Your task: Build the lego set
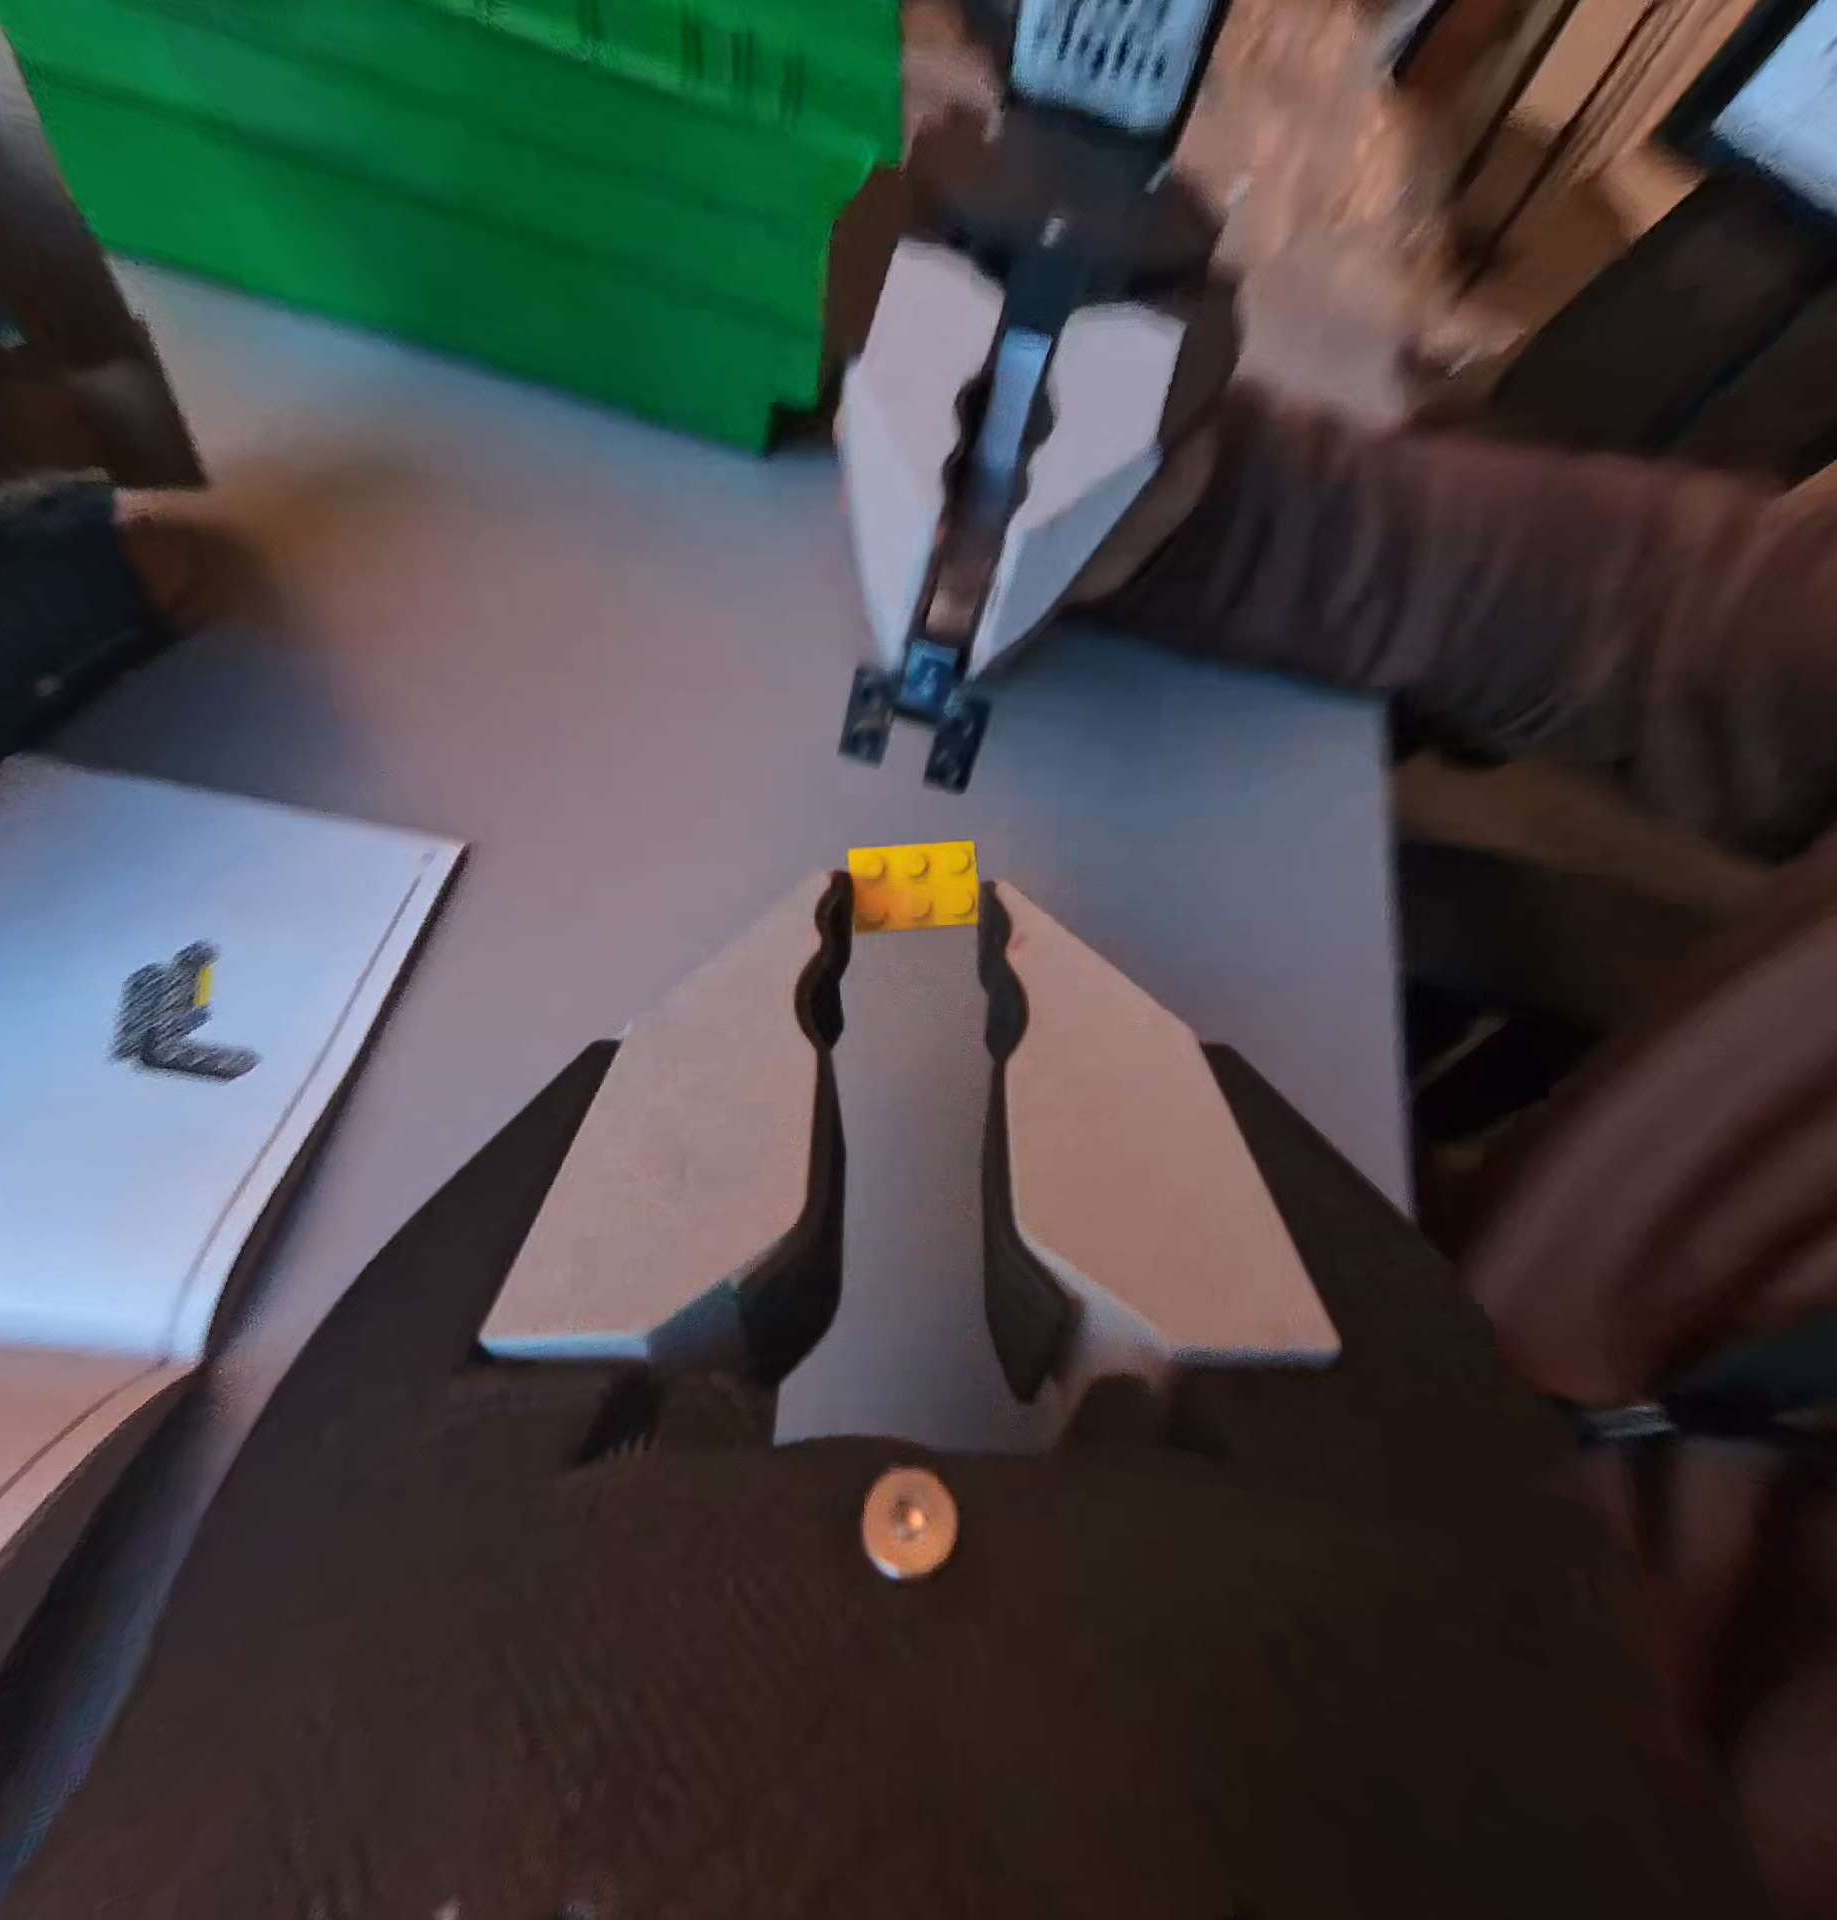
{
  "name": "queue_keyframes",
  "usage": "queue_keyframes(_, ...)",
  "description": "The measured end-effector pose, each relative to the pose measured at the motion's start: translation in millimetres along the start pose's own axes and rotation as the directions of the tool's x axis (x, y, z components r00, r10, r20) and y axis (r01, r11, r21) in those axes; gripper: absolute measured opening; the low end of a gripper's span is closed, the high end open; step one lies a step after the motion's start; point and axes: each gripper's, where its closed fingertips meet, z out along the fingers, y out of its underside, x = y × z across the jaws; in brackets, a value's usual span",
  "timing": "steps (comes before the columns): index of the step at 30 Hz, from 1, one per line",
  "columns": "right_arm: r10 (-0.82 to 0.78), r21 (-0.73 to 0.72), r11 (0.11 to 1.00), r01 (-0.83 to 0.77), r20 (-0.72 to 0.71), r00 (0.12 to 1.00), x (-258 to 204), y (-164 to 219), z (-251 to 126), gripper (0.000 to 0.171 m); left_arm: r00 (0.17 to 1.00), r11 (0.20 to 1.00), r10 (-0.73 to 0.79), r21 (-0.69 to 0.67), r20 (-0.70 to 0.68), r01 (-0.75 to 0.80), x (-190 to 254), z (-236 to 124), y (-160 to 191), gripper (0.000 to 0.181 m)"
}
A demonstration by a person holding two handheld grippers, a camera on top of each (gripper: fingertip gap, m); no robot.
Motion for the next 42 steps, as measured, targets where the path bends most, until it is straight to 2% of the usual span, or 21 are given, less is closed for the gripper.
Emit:
queue_keyframes(4, 0.105, -0.006, 0.994, -0.105, 0.023, 0.994, -2, 0, 12, 0.004, 0.990, 0.994, -0.082, 0.059, -0.117, 0.089, 9, -3, -7, 0.022)
queue_keyframes(12, 0.235, 0.043, 0.969, -0.243, 0.140, 0.962, -9, -4, 10, 0.005, 0.990, 0.989, -0.034, 0.139, -0.136, 0.053, 14, -9, -15, 0.021)
queue_keyframes(16, 0.224, 0.097, 0.964, -0.248, 0.209, 0.952, -16, -13, 9, 0.004, 0.991, 0.981, -0.009, 0.189, -0.131, 0.034, 15, -13, -23, 0.022)
queue_keyframes(23, 0.176, 0.118, 0.971, -0.207, 0.231, 0.957, -22, -15, 11, 0.005, 0.988, 0.963, 0.088, 0.265, -0.124, -0.052, 27, -19, -34, 0.022)
queue_keyframes(28, 0.133, 0.072, 0.986, -0.148, 0.181, 0.974, -22, -8, 13, 0.005, 0.991, 0.970, 0.115, 0.221, -0.068, -0.097, 21, -15, -27, 0.022)
queue_keyframes(35, 0.015, -0.055, 0.998, -0.010, 0.099, 0.995, -20, 10, 16, 0.004, 0.964, 0.958, 0.263, 0.107, 0.041, -0.266, 15, -10, -11, 0.021)
queue_keyframes(42, -0.004, -0.099, 0.995, 0.012, 0.081, 0.997, -18, 16, 17, 0.005, 0.950, 0.950, 0.301, 0.067, 0.078, -0.306, 11, -7, -6, 0.021)
